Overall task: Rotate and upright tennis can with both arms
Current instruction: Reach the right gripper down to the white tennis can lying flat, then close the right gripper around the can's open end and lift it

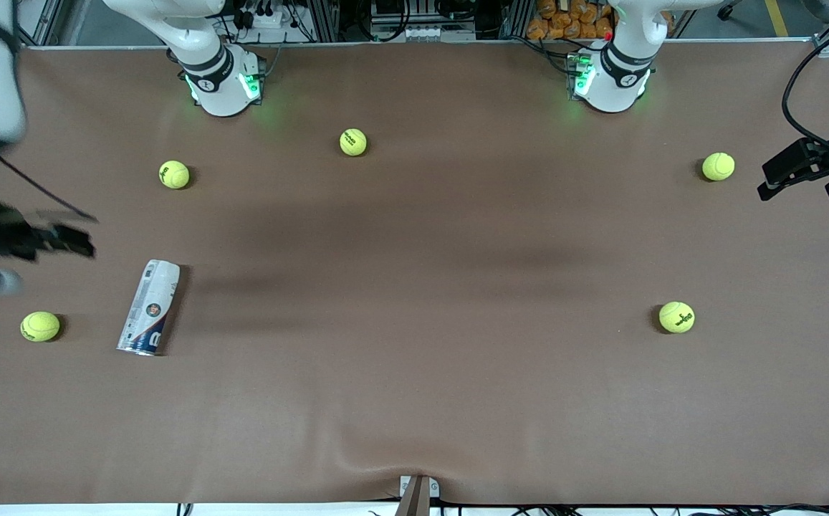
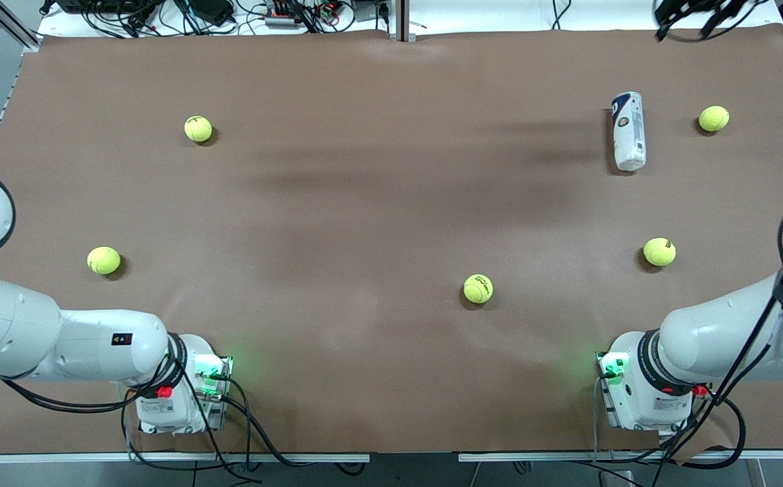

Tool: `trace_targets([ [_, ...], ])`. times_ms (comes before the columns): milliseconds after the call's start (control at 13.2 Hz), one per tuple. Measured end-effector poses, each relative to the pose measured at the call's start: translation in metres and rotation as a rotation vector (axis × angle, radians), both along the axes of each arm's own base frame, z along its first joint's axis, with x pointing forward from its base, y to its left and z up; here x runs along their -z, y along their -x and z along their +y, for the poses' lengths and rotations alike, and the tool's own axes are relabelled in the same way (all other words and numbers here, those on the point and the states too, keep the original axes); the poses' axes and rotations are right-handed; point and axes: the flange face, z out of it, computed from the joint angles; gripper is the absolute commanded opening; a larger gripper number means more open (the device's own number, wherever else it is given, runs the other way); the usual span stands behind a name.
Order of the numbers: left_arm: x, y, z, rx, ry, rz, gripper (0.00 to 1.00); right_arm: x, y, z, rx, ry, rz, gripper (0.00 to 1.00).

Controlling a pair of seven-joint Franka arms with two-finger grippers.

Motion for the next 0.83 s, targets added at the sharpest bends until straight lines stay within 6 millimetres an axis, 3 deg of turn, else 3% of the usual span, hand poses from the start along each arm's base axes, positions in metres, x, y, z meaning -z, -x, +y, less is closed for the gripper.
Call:
trace_targets([
  [151, 0.0, 0.0, 0.0, 0.0, 0.0, -0.001, 1.0, 0.07, -0.02, -0.005, 0.006, 0.0, 0.061, 1.0],
  [303, -0.001, 0.0, 0.0, 0.001, 0.0, -0.001, 1.0, 0.119, -0.031, -0.016, 0.021, 0.001, 0.079, 1.0],
  [833, -0.001, 0.0, 0.0, 0.0, 0.0, -0.001, 1.0, 0.21, -0.038, -0.045, 0.051, -0.004, 0.129, 1.0],
])
